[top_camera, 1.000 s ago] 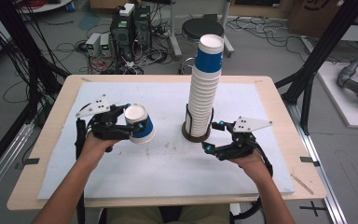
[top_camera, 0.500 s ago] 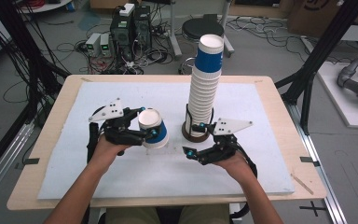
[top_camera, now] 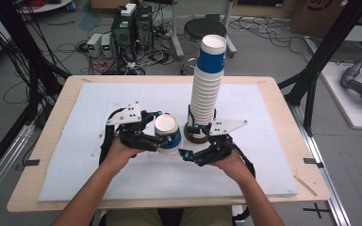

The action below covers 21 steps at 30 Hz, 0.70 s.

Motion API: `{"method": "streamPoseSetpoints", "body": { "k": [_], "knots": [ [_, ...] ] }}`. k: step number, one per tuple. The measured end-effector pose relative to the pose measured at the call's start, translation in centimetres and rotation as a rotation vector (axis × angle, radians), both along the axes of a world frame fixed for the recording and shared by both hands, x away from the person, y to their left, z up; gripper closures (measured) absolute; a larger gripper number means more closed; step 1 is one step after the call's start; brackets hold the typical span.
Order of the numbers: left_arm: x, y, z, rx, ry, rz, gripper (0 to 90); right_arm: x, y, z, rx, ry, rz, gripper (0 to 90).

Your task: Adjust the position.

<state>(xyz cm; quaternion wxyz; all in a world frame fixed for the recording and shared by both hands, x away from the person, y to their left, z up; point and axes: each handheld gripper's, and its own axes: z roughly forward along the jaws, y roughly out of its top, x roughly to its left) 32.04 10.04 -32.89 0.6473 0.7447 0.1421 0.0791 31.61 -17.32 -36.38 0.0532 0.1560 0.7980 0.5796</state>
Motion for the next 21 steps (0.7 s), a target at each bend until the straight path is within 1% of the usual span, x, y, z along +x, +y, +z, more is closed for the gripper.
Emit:
{"method": "streamPoseSetpoints", "body": {
  "k": [1, 3, 6, 9, 10, 12, 14, 16, 17, 18, 19, 20, 21],
  "knots": [
    [-0.1, -0.2, 0.0, 0.010, -0.001, -0.004, 28.5, 0.0, 0.1, 0.0, 0.006, 0.000, 0.008, 15.7],
    [-0.2, -0.6, -0.1, 0.008, 0.005, -0.014, 28.5, 0.0, 0.4, 0.0, 0.015, -0.006, 0.024, 15.7],
    [-0.3, -1.0, -0.1, 0.011, 0.004, -0.025, 28.5, -0.1, 1.0, -0.1, 0.009, -0.010, 0.032, 15.7],
    [-0.4, -1.6, -0.3, 0.003, 0.015, -0.044, 28.6, -0.1, 1.4, -0.2, 0.011, -0.019, 0.041, 15.6],
    [-0.4, -1.6, -0.3, 0.004, 0.013, -0.049, 28.6, -0.1, 1.5, -0.2, 0.013, -0.013, 0.044, 15.6],
    [-0.4, -1.8, -0.3, -0.002, 0.015, -0.053, 28.6, -0.1, 1.6, -0.3, 0.015, -0.018, 0.046, 15.6],
    [-0.5, -1.8, -0.2, -0.013, 0.018, -0.061, 28.6, -0.1, 1.6, -0.3, 0.024, -0.008, 0.055, 15.6],
    [-0.5, -1.9, -0.1, -0.020, 0.018, -0.066, 28.7, 0.0, 1.6, -0.3, 0.018, -0.017, 0.058, 15.7],
    [-0.5, -1.9, -0.1, -0.015, 0.016, -0.067, 28.7, -0.1, 1.6, -0.3, 0.011, -0.017, 0.058, 15.9],
    [-0.5, -1.9, -0.1, -0.016, 0.018, -0.069, 28.7, -0.1, 1.6, -0.3, 0.007, -0.019, 0.061, 19.7],
    [-0.5, -1.9, -0.1, -0.017, 0.020, -0.069, 28.7, -0.1, 1.5, -0.2, 0.006, -0.022, 0.071, 20.5],
    [-0.4, -1.9, -0.1, -0.015, 0.022, -0.070, 28.7, -0.1, 1.5, -0.2, 0.004, -0.020, 0.072, 21.5],
    [-0.4, -1.9, -0.2, -0.017, 0.024, -0.072, 28.8, -0.1, 1.4, -0.2, -0.001, -0.028, 0.071, 22.6]
  ]
}}
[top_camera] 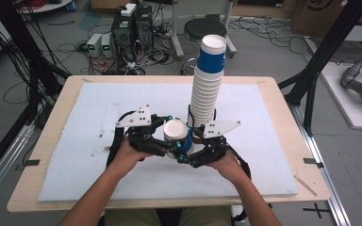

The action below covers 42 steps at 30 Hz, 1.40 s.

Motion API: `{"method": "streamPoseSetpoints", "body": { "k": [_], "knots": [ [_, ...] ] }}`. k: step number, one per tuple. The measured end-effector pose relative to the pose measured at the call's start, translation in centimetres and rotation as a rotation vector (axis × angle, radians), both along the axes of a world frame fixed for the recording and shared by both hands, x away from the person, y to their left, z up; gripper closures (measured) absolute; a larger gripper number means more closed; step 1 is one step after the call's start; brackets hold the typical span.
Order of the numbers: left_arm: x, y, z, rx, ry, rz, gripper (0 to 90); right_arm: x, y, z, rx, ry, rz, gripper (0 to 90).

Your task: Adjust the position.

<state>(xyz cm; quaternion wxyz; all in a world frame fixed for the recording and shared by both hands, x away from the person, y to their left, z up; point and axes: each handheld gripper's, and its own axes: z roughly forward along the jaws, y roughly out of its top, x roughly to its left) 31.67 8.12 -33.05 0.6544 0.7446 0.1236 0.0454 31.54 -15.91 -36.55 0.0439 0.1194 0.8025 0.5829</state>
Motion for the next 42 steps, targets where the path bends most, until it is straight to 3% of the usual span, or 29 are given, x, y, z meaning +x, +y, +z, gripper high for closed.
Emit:
{"method": "streamPoseSetpoints", "body": {
  "k": [6, 8, 12, 16, 25, 34, 42],
  "knots": [
    [0.2, 0.0, -0.3, 0.037, 0.039, -0.005, 27.4, 0.0, -0.1, 0.0, -0.060, 0.002, 0.004, 26.8],
    [0.1, 0.0, -0.2, 0.036, 0.048, 0.001, 14.2, 0.1, -0.1, 0.1, -0.074, -0.005, 0.009, 27.1],
    [0.2, 0.7, 0.3, 0.076, 0.036, 0.006, 13.8, 0.2, -0.4, 0.3, -0.100, -0.005, 0.007, 27.3],
    [0.4, 1.6, 0.9, 0.097, 0.043, 0.009, 13.8, 0.3, -0.7, 1.1, -0.168, -0.024, 0.017, 27.3],
    [0.5, 1.0, 1.7, 0.223, 0.042, -0.052, 13.8, 0.5, 0.1, 3.6, -0.368, -0.065, 0.085, 27.3],
    [0.8, 0.4, 1.2, 0.322, 0.078, -0.120, 16.7, 0.4, 0.9, 3.6, -0.423, -0.063, 0.134, 27.3],
    [1.1, 0.2, 0.9, 0.351, 0.093, -0.183, 26.8, 0.3, 1.3, 3.3, -0.454, -0.065, 0.146, 27.2]
  ]
}}
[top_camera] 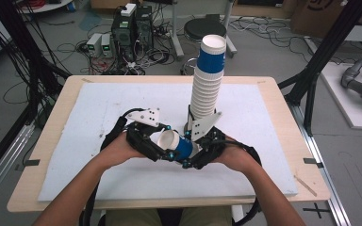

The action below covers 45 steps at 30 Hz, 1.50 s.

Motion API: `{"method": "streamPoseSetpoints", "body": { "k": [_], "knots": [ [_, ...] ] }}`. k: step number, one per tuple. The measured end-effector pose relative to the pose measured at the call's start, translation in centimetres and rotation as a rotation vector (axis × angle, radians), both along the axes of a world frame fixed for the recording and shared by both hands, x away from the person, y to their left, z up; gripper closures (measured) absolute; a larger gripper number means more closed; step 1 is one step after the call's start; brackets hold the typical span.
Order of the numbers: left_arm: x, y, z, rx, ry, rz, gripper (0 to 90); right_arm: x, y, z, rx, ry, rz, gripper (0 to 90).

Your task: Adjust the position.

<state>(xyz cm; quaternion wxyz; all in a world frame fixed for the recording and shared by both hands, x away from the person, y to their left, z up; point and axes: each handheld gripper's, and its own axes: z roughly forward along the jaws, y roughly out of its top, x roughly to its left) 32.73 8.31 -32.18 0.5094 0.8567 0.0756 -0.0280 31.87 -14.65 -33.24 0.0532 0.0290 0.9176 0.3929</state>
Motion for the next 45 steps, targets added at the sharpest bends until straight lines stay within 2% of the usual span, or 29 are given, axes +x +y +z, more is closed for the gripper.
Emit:
{"method": "streamPoseSetpoints", "body": {
  "k": [5, 7, 9, 12, 16, 20, 22, 27, 34, 38, 45],
  "knots": [
    [0.0, 0.2, -0.1, -0.006, 0.002, 0.008, 27.2, 0.0, 0.1, -0.3, 0.009, 0.000, -0.006, 23.7],
    [-0.1, 0.4, -0.1, -0.017, -0.011, 0.006, 27.2, 0.1, 0.0, -0.4, 0.050, 0.011, -0.016, 21.8],
    [0.0, 0.8, -0.2, -0.046, -0.006, 0.008, 27.5, 0.0, -0.3, -0.3, 0.097, 0.023, -0.025, 19.4],
    [0.0, 1.7, -0.5, -0.136, 0.011, 0.032, 27.6, 0.0, -0.8, -0.2, 0.149, 0.026, -0.036, 15.8],
    [0.0, 2.7, -1.3, -0.246, 0.023, 0.054, 27.6, -0.1, -1.9, -0.2, 0.253, 0.033, -0.051, 13.7],
    [-0.1, 3.3, -2.1, -0.331, 0.038, 0.053, 27.5, 0.0, -2.8, -0.6, 0.333, 0.023, -0.082, 13.4],
    [-0.2, 3.4, -2.4, -0.356, 0.030, 0.051, 27.5, -0.1, -3.1, -0.9, 0.362, 0.029, -0.093, 13.2],
    [-0.3, 3.3, -3.0, -0.398, 0.017, 0.054, 27.6, -0.3, -3.4, -1.9, 0.455, 0.066, -0.099, 13.2],
    [-0.4, 2.7, -3.1, -0.446, 0.028, 0.030, 27.7, -0.6, -3.4, -2.7, 0.494, 0.083, -0.085, 12.9],
    [-0.5, 2.2, -3.1, -0.457, 0.035, 0.009, 27.6, -0.7, -3.4, -2.7, 0.531, 0.095, -0.084, 12.8],
    [-0.5, 1.9, -3.1, -0.479, 0.038, 0.005, 27.6, -0.8, -3.5, -3.0, 0.539, 0.110, -0.081, 12.9]
  ]
}}
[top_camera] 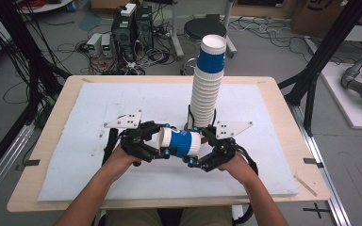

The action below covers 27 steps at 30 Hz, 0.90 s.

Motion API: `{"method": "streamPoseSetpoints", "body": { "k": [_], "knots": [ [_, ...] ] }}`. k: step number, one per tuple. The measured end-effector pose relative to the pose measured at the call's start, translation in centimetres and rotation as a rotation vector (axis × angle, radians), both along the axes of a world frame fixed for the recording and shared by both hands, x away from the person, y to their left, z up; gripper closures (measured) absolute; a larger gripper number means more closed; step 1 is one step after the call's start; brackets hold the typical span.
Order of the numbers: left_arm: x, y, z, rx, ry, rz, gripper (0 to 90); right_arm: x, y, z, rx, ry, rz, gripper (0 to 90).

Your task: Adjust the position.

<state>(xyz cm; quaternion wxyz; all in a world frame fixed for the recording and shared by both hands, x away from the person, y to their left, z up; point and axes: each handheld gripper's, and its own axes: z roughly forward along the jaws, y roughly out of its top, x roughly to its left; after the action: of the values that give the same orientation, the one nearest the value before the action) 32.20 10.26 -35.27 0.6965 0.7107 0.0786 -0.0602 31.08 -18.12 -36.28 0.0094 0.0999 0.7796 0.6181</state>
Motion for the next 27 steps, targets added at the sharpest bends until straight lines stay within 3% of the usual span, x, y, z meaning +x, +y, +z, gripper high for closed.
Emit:
{"method": "streamPoseSetpoints", "body": {
  "k": [7, 15, 18, 20, 21, 27],
  "knots": [
    [0.0, 0.1, 0.1, -0.020, -0.001, 0.001, 27.6, -0.2, -0.1, 0.2, 0.019, -0.011, 0.001, 17.1],
    [0.1, 0.2, -0.2, -0.023, 0.014, -0.010, 28.4, 0.1, -0.4, 0.3, 0.017, 0.021, 0.029, 22.0],
    [-0.1, 0.2, -0.1, 0.023, 0.013, 0.027, 26.1, 0.1, -0.5, 0.4, -0.016, 0.018, 0.027, 22.8],
    [-0.3, 0.2, 0.0, 0.043, 0.017, 0.033, 16.7, 0.1, -0.6, 0.5, -0.041, 0.015, 0.019, 22.8],
    [-0.5, 0.3, 0.2, 0.055, 0.012, 0.040, 16.1, 0.2, -0.7, 0.6, -0.047, 0.011, 0.021, 22.8],
    [-0.9, 0.7, 1.2, 0.214, -0.053, 0.065, 16.1, 0.3, -1.1, 1.4, -0.118, -0.002, 0.006, 22.8]
  ]
}}
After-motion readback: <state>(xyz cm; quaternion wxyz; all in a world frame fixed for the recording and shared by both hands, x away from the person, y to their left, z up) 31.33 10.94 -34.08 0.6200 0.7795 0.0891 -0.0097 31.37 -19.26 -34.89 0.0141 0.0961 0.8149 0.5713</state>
